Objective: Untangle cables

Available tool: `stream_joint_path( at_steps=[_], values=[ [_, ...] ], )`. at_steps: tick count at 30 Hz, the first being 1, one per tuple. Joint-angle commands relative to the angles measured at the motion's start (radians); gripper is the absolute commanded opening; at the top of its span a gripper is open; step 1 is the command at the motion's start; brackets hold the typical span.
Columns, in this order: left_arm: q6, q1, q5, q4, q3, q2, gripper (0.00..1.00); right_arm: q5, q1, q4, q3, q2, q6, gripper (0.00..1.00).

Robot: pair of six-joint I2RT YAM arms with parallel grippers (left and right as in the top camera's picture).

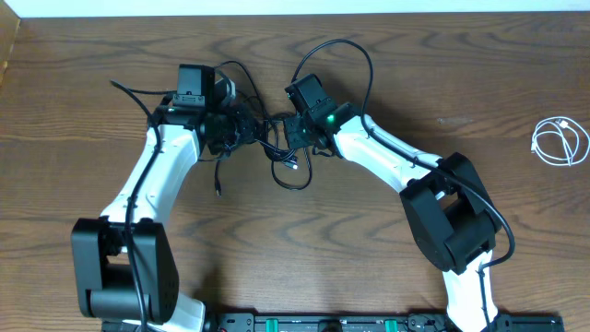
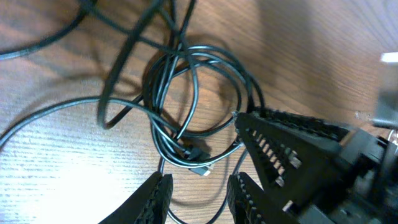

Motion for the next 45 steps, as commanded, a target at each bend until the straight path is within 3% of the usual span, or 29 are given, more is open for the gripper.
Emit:
stream_joint_path(
  at_steps=[1,9,21,27,45],
  values=[
    [-0.074,-0.002,-0.024,-0.009,-0.007,0.049,0.34,0.007,-0.002,0.002,0.000,0.006,0.006,0.23],
    [-0.108,-0.002,-0.024,0.038,-0.007,0.133,0.43,0.008,0.006,0.011,0.000,0.006,0.005,0.25],
    [-0.148,-0.013,-0.024,0.063,-0.007,0.178,0.43,0.007,0.007,0.010,0.000,0.006,0.005,0.25],
    [-0.148,-0.044,-0.047,0.086,-0.007,0.180,0.34,0.007,0.010,0.006,0.000,0.006,0.005,0.24],
    [-0.172,-0.097,-0.163,0.098,-0.007,0.198,0.34,0.007,0.015,0.004,0.000,0.006,0.005,0.24]
  ],
)
